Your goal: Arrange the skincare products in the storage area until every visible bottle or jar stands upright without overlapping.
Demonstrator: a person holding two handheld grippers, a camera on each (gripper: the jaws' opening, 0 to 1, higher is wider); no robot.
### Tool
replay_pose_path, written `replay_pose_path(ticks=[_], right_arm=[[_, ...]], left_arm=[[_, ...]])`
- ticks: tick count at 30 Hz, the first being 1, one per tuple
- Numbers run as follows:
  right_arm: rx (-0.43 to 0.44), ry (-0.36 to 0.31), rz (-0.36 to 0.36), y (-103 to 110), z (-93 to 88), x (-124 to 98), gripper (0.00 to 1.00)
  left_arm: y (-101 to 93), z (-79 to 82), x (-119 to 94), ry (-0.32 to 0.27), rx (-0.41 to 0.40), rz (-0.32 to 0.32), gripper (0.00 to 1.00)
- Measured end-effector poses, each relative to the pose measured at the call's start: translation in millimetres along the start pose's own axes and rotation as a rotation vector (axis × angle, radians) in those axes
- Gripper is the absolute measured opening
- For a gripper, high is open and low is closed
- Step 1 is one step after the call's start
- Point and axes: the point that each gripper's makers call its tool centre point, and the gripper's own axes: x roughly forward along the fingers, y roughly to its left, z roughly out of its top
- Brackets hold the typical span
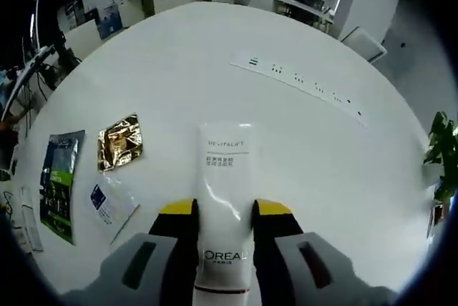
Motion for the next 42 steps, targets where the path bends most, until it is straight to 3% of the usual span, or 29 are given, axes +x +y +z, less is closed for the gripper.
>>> replay_pose_path(ticks=[4,7,13,17,20,30,34,38,42], right_arm=[[0.027,-0.148,0.03,10,27.6,-22,0.28],[-0.012,-0.262,0.033,20,48.5,-55,0.28],[0.002,-0.393,0.058,31,56.1,-93,0.28],[0.012,-0.439,0.065,32,50.0,-112,0.27],[0.026,-0.461,0.074,36,42.4,-127,0.27],[-0.013,-0.636,0.056,54,28.9,-213,0.28],[-0.012,-0.693,0.039,56,22.0,-239,0.28],[-0.019,-0.716,0.008,54,8.5,-259,0.28],[0.0,-0.741,0.001,54,-5.1,-277,0.28]], left_arm=[[1.5,10.5,7,-0.007,0.003,-0.012,0.76],[-2.3,36.6,14,-0.057,-0.015,-0.055,0.76],[-5.2,80.1,23,-0.126,0.033,-0.082,0.76],[-11.4,97.4,23,-0.158,0.05,-0.111,0.76],[-16.5,101.1,22,-0.162,0.055,-0.129,0.76],[-39.8,136.4,9,-0.226,0.005,-0.227,0.76],[-58.9,158.2,5,-0.264,-0.035,-0.31,0.76],[-75.8,174.7,7,-0.304,0.033,-0.334,0.75],[-94.7,186.7,9,-0.307,0.015,-0.387,0.72]])
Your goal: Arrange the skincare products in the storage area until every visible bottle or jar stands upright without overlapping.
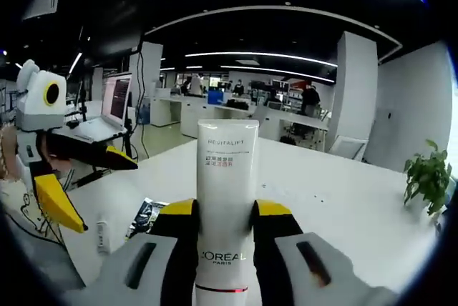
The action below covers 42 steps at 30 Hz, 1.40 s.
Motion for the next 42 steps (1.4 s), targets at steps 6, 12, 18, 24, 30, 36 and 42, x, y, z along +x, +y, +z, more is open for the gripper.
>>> replay_pose_path(ticks=[6,12,18,24,30,36,42], right_arm=[[0.0,-0.016,-0.005,3,-0.3,-22,0.28],[-0.02,-0.031,0.006,14,0.6,-44,0.28],[-0.042,-0.056,0.035,21,5.5,-57,0.28],[-0.057,-0.081,0.073,29,10.0,-73,0.28],[-0.068,-0.08,0.112,28,8.6,-79,0.29],[-0.041,-0.074,0.13,21,-0.2,-86,0.29],[-0.043,-0.061,0.147,15,-7.9,-86,0.29]], left_arm=[[-18.5,16.8,11,-0.051,-0.088,-0.062,0.71],[-36.4,26.2,16,-0.072,-0.134,-0.09,0.66],[-48.2,26.1,21,-0.076,-0.185,-0.109,0.63],[-60.9,24.1,31,-0.079,-0.226,-0.117,0.58],[-73.3,25.8,33,-0.116,-0.259,-0.122,0.34],[-83.6,17.0,44,-0.102,-0.253,-0.067,0.24],[-87.8,13.4,52,-0.09,-0.229,-0.062,0.14]])
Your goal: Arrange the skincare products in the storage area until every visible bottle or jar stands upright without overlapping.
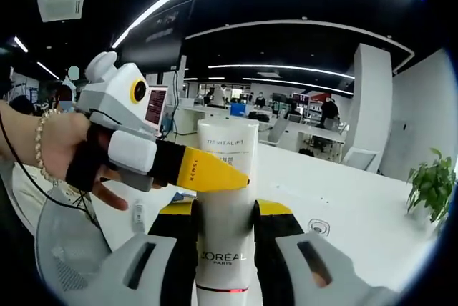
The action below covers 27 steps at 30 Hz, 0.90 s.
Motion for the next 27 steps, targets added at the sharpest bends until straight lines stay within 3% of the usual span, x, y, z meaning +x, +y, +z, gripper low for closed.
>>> replay_pose_path(ticks=[3,5,8,10,11,13,15,21,24,27], right_arm=[[0.005,-0.003,-0.005,-1,0.4,-2,0.29],[0.031,-0.001,-0.004,-2,1.6,-4,0.3],[0.152,0.018,0.041,-1,-0.6,-5,0.31],[0.141,0.012,0.048,-6,0.8,-8,0.31],[0.152,-0.017,0.081,-5,7.2,-12,0.32],[0.257,-0.05,0.171,-3,15.6,-19,0.31],[0.295,-0.088,0.269,-4,24.5,-28,0.3],[0.217,-0.089,0.552,-1,20.4,-48,0.32],[0.226,-0.13,0.628,2,29.2,-55,0.33],[0.231,-0.159,0.685,2,35.6,-59,0.34]], left_arm=[[-1.2,1.1,2,0.0,-0.005,-0.007,0.13],[-5.2,1.9,3,-0.007,-0.056,-0.019,0.1],[-6.1,1.8,4,-0.005,-0.055,-0.029,0.07],[-10.6,2.1,5,-0.006,-0.125,-0.057,0.06],[-13.3,5.6,5,-0.012,-0.167,-0.082,0.06],[-18.8,8.1,4,-0.005,-0.145,-0.106,0.06],[-29.3,13.0,2,0.002,-0.108,-0.146,0.05],[-66.7,34.3,-7,-0.02,0.017,-0.289,0.05],[-82.3,40.2,-9,-0.024,0.058,-0.342,0.05],[-94.3,37.6,-10,0.01,0.132,-0.385,0.06]])
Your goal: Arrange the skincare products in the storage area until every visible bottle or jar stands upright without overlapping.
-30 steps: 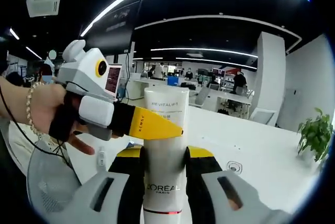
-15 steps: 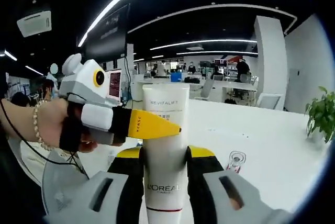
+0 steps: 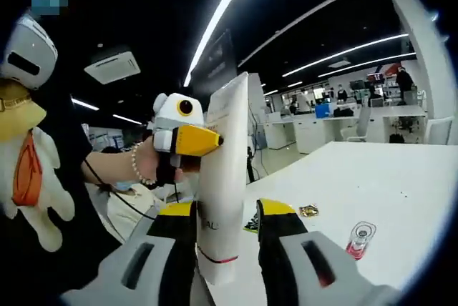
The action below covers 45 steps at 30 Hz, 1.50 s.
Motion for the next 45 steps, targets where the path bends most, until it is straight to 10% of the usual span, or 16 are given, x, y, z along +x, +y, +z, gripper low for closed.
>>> replay_pose_path(ticks=[6,16,35,45], right_arm=[[-0.031,0.039,0.12,18,-7.3,10,0.26],[-0.098,0.085,0.0,-4,-27.3,23,0.22],[-0.1,0.329,-0.188,-90,-144.0,22,0.23],[-0.088,0.403,-0.198,-105,-175.4,24,0.23]], left_arm=[[-10.6,-8.4,3,0.074,0.109,-0.047,0.06],[4.2,-26.1,5,0.172,0.189,-0.098,0.07],[94.0,-131.7,35,0.442,0.227,-0.046,0.11],[110.9,-158.4,39,0.474,0.203,-0.04,0.11]])
